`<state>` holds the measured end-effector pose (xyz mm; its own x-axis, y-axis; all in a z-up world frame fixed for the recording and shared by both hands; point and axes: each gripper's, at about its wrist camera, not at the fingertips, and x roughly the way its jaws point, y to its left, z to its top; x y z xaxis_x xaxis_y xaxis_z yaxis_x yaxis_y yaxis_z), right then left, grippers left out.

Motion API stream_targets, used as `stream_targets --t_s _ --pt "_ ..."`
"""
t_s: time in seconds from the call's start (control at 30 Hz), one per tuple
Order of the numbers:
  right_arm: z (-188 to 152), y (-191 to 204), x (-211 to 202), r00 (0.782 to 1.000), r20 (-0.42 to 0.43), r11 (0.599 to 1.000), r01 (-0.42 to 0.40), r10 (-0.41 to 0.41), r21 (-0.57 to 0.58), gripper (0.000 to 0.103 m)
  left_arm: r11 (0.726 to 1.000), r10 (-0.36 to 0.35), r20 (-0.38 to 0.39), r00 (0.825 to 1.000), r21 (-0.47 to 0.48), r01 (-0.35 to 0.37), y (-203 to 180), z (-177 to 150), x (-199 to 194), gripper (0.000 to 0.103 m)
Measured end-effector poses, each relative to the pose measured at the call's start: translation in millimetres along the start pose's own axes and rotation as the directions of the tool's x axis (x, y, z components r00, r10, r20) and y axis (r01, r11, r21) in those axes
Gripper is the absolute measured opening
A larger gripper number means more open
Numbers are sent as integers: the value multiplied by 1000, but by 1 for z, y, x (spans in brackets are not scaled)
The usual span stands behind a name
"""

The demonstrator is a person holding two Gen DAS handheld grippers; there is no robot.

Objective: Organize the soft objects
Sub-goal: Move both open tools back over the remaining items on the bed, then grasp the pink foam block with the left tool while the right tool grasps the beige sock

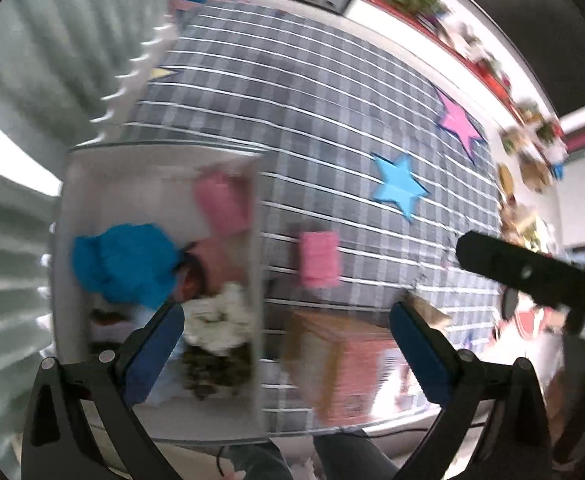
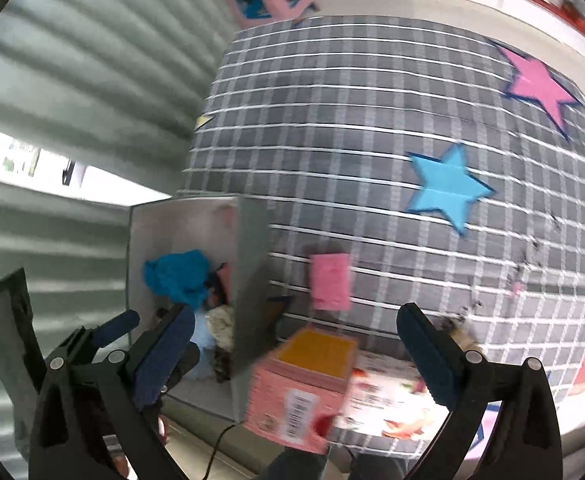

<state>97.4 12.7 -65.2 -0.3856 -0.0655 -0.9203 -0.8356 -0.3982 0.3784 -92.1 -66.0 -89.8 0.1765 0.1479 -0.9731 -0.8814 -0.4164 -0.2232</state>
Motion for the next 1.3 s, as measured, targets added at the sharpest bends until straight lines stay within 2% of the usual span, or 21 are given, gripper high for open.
stream_targets --t_s 0.1,0.17,0.23,0.3,0.43,0.63,0.7,0.83,0.97,1.13,1.23,1.27,1.3 --pt "-10 -42 -9 1000 15 997 9 -11 75 102 999 -3 -64 998 33 5 -26 12 14 103" --pt "-16 -65 -11 1000 17 993 15 -18 120 102 998 29 -103 994 54 -23 -40 19 26 103" --pt "-23 -89 -11 1000 16 986 20 -23 165 102 996 70 -152 986 74 -59 -52 25 44 103" --pt "-34 -118 -7 1000 5 975 25 -26 220 102 996 77 -201 977 70 -64 -60 28 60 103" --pt "-51 -158 7 999 -30 955 27 -19 296 102 994 111 -316 942 40 -104 -72 40 102 103" --pt "-75 -197 45 994 -101 924 12 29 382 102 977 211 -416 885 66 -203 -82 49 149 103" --pt "-78 -205 57 992 -120 916 5 47 402 102 971 234 -447 863 70 -227 -82 52 165 103" --pt "-82 -214 79 986 -153 907 11 59 420 102 958 282 -515 809 106 -266 -81 54 197 103" --pt "-83 -219 101 980 -188 903 21 67 429 102 939 341 -527 779 154 -307 -81 53 215 103" --pt "-85 -222 120 974 -221 913 38 58 406 102 924 378 -553 743 184 -334 -77 49 235 102" --pt "-85 -221 123 973 -225 922 46 45 385 102 924 380 -578 722 196 -329 -75 46 244 98" --pt "-84 -218 125 973 -227 927 55 33 372 101 926 375 -589 716 200 -320 -76 44 247 95" --pt "-83 -216 125 974 -226 932 61 23 358 93 926 376 -593 713 207 -316 -76 43 249 94"
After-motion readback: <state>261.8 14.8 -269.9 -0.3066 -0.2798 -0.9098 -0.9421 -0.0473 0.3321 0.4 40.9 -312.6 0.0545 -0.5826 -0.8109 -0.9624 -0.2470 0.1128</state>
